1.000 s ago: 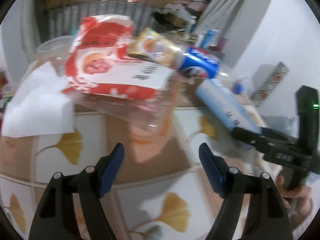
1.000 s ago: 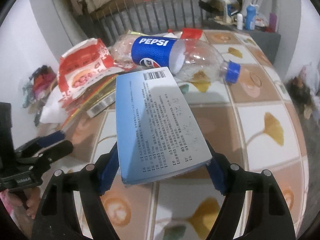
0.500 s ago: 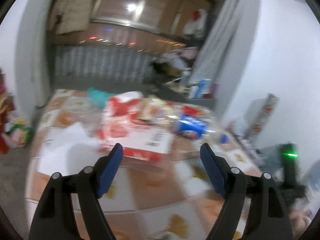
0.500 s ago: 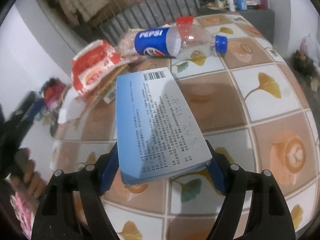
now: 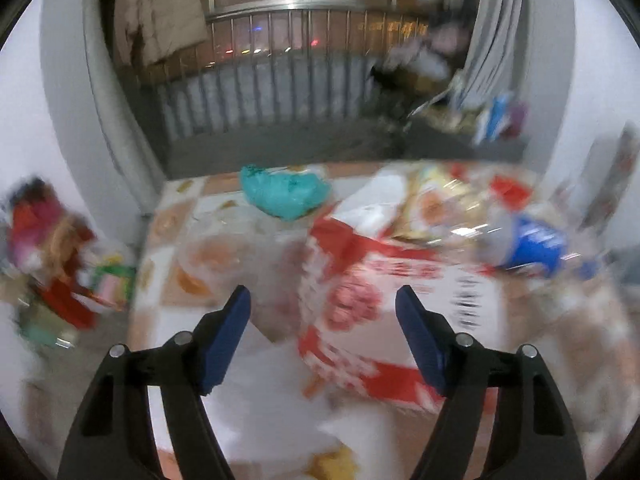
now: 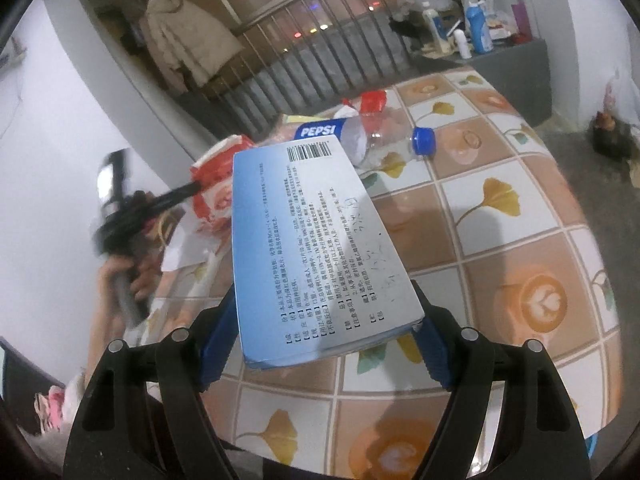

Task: Collect trash
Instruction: 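Lift the box and bag and carry both toward the blue basket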

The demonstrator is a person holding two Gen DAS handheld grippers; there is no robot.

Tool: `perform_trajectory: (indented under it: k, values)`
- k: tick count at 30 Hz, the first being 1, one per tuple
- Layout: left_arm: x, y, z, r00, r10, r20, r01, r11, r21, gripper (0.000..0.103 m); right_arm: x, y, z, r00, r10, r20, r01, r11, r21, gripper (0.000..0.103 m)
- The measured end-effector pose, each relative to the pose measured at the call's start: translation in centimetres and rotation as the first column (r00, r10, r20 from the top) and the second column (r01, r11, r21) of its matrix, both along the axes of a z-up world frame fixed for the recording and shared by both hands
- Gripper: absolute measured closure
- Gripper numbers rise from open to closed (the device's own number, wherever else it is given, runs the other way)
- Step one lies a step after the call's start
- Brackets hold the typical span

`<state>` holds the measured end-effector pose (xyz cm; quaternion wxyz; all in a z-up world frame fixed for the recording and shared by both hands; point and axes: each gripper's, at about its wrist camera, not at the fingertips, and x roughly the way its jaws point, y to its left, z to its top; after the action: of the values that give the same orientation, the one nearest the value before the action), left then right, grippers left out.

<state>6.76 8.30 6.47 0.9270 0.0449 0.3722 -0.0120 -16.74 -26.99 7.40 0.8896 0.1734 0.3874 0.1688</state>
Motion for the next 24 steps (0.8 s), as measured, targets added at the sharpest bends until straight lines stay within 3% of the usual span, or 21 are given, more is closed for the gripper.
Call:
perform_trajectory:
  k: [1, 2, 3, 6, 9, 15, 19, 24]
  values:
    - [0.9, -0.2, -0.6, 1.000, 0.007, -0.020, -0.006, 1.000, 0.028, 0.046, -0.4, -0.3, 0.0, 1.000, 0.004, 0.004, -0.004, 1.000, 0.009, 0.029]
    - [1.9, -0.3, -1.5, 0.998, 0.022, -0.058, -0.018, 0.998, 0.062, 0.076, -0.6, -0.4, 0.0, 1.000, -0.003, 0.003, 0.003, 1.000, 0.008, 0.029]
    - [2.6, -0.4, -2.4, 0.995, 0.038, -0.091, -0.031, 0.996, 0.084, 0.090, -0.9, -0.8, 0.0, 1.000, -0.015, 0.005, 0.015, 1.000, 0.009, 0.029]
    - [1.7, 0.1, -2.4, 0.996, 0.068, -0.066, -0.064, 0.997, 0.050, 0.091, -2.1, -1.9, -0.2, 0.998, -0.051, 0.029, 0.049, 0.997, 0.051, 0.029]
    - [-0.3, 0.3, -0.2, 0.996, 0.091, -0.020, -0.091, 0.996, -0.005, 0.092, -2.7, -2.6, -1.1, 0.998, -0.060, -0.007, 0.061, 0.994, 0.086, 0.029]
    - [-4.4, -0.8, 6.2, 0.972, 0.143, 0.184, -0.162, 0.982, 0.095, 0.093, -4.8, -2.8, -0.5, 0.998, -0.066, 0.003, 0.066, 0.992, 0.112, 0.029]
    - [-6.6, -1.4, 9.1, 0.966, 0.094, 0.242, -0.124, 0.986, 0.112, 0.093, -6.0, -2.8, 0.7, 0.997, -0.069, 0.042, 0.064, 0.991, 0.114, 0.029]
    - [-10.6, -3.2, 11.2, 0.975, -0.005, 0.221, 0.004, 1.000, 0.007, 0.093, -8.5, -4.4, 2.2, 0.992, -0.097, 0.082, 0.084, 0.985, 0.150, 0.030]
